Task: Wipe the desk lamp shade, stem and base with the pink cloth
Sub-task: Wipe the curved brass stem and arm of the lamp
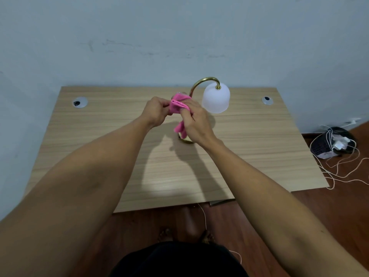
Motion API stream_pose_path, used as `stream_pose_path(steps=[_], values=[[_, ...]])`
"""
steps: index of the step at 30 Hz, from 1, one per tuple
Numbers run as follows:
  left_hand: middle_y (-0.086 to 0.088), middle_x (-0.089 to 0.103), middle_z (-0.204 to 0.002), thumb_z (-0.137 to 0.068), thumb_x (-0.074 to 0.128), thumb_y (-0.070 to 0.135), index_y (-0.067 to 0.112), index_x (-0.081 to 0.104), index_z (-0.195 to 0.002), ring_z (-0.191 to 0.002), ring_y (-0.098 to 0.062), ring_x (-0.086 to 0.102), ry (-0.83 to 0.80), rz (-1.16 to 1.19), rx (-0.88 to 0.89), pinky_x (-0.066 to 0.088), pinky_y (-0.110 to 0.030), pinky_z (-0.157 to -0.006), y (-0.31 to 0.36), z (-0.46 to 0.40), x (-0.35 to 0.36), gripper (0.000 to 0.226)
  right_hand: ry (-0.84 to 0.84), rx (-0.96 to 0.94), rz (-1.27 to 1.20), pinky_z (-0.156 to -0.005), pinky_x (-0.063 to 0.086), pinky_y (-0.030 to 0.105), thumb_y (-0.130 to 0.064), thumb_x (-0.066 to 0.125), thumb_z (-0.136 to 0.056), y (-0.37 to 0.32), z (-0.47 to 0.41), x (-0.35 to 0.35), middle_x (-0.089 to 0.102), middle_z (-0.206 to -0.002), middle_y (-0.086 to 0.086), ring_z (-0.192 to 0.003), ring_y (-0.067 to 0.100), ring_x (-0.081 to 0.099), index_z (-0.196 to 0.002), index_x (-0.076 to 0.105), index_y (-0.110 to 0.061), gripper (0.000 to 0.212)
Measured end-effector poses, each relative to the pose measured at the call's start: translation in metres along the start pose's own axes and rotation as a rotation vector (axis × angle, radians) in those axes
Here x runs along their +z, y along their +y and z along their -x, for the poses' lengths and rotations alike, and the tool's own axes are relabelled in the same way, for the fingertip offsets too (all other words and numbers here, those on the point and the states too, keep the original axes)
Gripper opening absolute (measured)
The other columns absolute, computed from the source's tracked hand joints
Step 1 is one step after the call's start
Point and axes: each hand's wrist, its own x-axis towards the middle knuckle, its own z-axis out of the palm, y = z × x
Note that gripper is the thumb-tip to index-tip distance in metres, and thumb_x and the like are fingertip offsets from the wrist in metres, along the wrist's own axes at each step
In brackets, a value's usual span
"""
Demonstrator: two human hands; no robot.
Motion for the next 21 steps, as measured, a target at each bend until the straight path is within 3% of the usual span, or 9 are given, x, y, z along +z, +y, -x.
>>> stream_pose_path(steps=[1,3,6,8,10,13,16,19,21], values=[[0.006,0.067,-0.067,-0.093,0.07,0.021,0.01,0.08,-0.094,-0.069,-0.002,0.058,0.0,0.005,-0.003,0.05,-0.025,-0.073,-0.002,-0.001,0.0,0.014,0.046,0.047,-0.055,-0.054,0.051,0.033,-0.016,0.044,-0.102,0.001,0.004,-0.003,0.07,-0.09,0.012,-0.057,0.006,0.067,-0.091,0.072,-0.022,0.03],[-0.001,0.07,-0.074,-0.091,0.072,0.03,0.012,0.079,-0.093,-0.073,-0.011,0.061,0.002,0.025,-0.025,0.047,-0.028,-0.074,-0.003,-0.002,0.002,0.019,0.281,0.11,-0.198,-0.061,0.049,0.03,-0.019,0.046,-0.1,0.007,0.01,-0.008,0.067,-0.077,0.022,-0.063,0.01,0.062,-0.088,0.073,-0.017,0.029],[-0.016,0.075,-0.088,-0.093,0.07,0.03,0.012,0.078,-0.094,-0.079,-0.019,0.064,-0.001,-0.001,-0.038,0.048,-0.029,-0.075,0.0,-0.001,0.002,0.02,0.64,0.09,-0.29,-0.087,0.054,0.047,-0.026,0.046,-0.1,0.011,0.007,-0.016,0.069,-0.105,0.008,-0.097,0.022,0.064,-0.113,0.071,-0.009,0.033],[-0.018,0.076,-0.091,-0.094,0.068,0.028,0.011,0.077,-0.093,-0.079,-0.02,0.065,0.001,-0.032,-0.032,0.051,-0.032,-0.077,0.003,-0.001,0.002,0.02,0.703,0.043,-0.252,-0.108,0.049,0.051,-0.017,0.044,-0.103,0.007,-0.003,-0.022,0.065,-0.131,0.01,-0.123,0.026,0.06,-0.129,0.067,-0.01,0.036],[-0.019,0.076,-0.091,-0.095,0.067,0.026,0.009,0.077,-0.093,-0.081,-0.023,0.068,0.016,-0.064,-0.008,0.055,-0.036,-0.084,0.006,-0.001,0.001,0.02,0.617,-0.004,-0.146,-0.121,0.039,0.044,-0.011,0.041,-0.103,0.007,-0.016,-0.024,0.052,-0.153,0.01,-0.144,0.02,0.047,-0.141,0.06,-0.007,0.042],[-0.022,0.075,-0.089,-0.096,0.065,0.023,0.006,0.076,-0.09,-0.077,-0.023,0.064,0.036,-0.095,0.017,0.055,-0.039,-0.085,0.005,0.0,0.001,0.02,0.296,-0.104,0.129,-0.131,0.019,0.043,-0.015,0.039,-0.105,0.022,-0.03,-0.018,0.031,-0.169,0.011,-0.16,0.024,0.018,-0.156,0.042,-0.002,0.053],[-0.022,0.074,-0.085,-0.095,0.065,0.023,0.007,0.075,-0.087,-0.073,-0.025,0.064,0.038,-0.111,0.026,0.056,-0.041,-0.079,0.004,-0.001,0.001,0.02,0.104,-0.179,0.338,-0.128,-0.001,0.02,-0.011,0.04,-0.103,0.041,-0.032,-0.011,0.02,-0.173,0.011,-0.162,0.032,0.003,-0.162,0.026,-0.002,0.061],[-0.023,0.073,-0.084,-0.096,0.064,0.022,0.005,0.074,-0.084,-0.07,-0.019,0.06,0.031,-0.135,0.023,0.052,-0.032,-0.067,0.006,-0.002,0.0,0.023,0.032,-0.213,0.373,-0.129,0.011,0.023,-0.005,0.042,-0.103,0.05,-0.022,-0.006,0.02,-0.173,0.01,-0.161,0.031,0.009,-0.163,0.026,-0.002,0.062],[-0.024,0.073,-0.083,-0.096,0.063,0.02,0.005,0.073,-0.08,-0.067,-0.019,0.057,0.024,-0.154,0.023,0.045,-0.023,-0.059,0.006,-0.002,0.0,0.023,-0.013,-0.208,0.343,-0.125,0.032,0.033,-0.005,0.043,-0.105,0.053,-0.009,-0.006,0.025,-0.172,0.006,-0.152,0.031,0.036,-0.162,0.032,-0.007,0.058]])
